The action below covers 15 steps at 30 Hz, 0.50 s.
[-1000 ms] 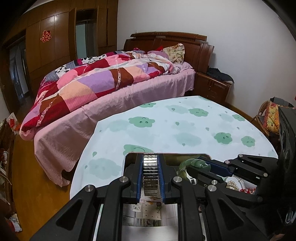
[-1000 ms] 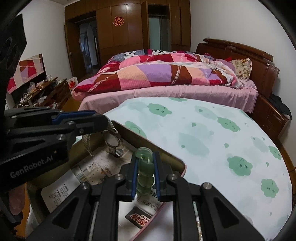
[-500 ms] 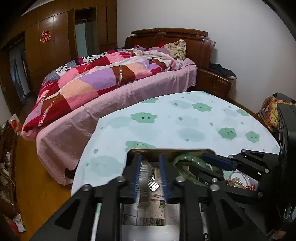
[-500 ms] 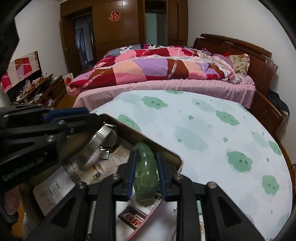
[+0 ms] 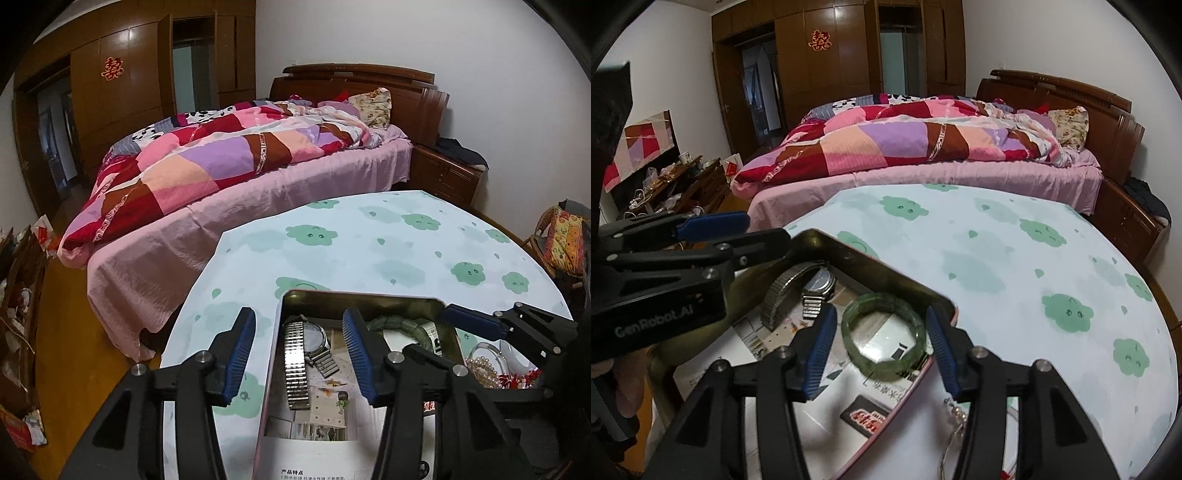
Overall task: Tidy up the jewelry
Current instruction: 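Lower both items into the tin and open both grippers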
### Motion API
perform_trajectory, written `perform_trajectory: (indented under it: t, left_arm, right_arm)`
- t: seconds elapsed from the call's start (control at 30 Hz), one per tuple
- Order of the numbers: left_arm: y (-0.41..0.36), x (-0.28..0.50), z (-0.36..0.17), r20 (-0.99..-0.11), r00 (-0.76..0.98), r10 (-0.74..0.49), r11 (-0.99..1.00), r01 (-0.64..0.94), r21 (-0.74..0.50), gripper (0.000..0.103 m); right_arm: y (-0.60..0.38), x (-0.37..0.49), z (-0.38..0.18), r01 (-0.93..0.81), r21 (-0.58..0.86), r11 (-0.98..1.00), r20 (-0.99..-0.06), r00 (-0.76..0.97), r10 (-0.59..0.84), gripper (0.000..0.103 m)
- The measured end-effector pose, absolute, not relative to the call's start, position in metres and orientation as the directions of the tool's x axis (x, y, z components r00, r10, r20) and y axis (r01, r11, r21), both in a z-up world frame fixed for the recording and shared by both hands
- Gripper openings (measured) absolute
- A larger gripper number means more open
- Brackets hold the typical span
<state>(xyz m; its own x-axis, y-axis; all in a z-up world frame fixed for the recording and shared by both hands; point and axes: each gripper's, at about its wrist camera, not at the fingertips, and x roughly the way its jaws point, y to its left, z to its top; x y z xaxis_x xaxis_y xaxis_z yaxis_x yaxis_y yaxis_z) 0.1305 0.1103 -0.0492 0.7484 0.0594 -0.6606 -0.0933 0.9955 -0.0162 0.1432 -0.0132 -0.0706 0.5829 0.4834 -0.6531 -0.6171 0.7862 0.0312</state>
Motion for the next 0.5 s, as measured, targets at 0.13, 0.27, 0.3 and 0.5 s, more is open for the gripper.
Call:
perform_trajectory:
  t: [0.13, 0.27, 0.3, 0.5]
  left_arm:
    - [0.11, 0.12, -0.05, -0.657, 0.751, 0.069, 0.993, -0.112, -0.023, 0.05]
    - [0.104, 0.106, -0.049, -0.647, 0.76, 0.068, 0.992, -0.119, -0.037, 0.05]
    - [0.102, 0.103, -0.05, -0.646, 0.761, 0.065, 0.992, -0.118, -0.039, 0.05]
    - [0.077, 0.083, -0.052, -0.638, 0.769, 0.04, 0.996, -0.081, -0.035, 0.05]
  right_arm:
    - [-0.016, 0.14, -0.068, -0.617, 0.032, 0.786, -0.651, 0.584, 0.485, 0.056]
    - [-0.026, 0.133, -0.065, -0.614, 0.04, 0.788, -0.645, 0.587, 0.489, 0.059]
    - [-0.031, 0.13, -0.063, -0.612, 0.042, 0.789, -0.643, 0.588, 0.491, 0.06]
    - [-0.055, 0.114, -0.059, -0.602, 0.039, 0.797, -0.63, 0.605, 0.487, 0.063]
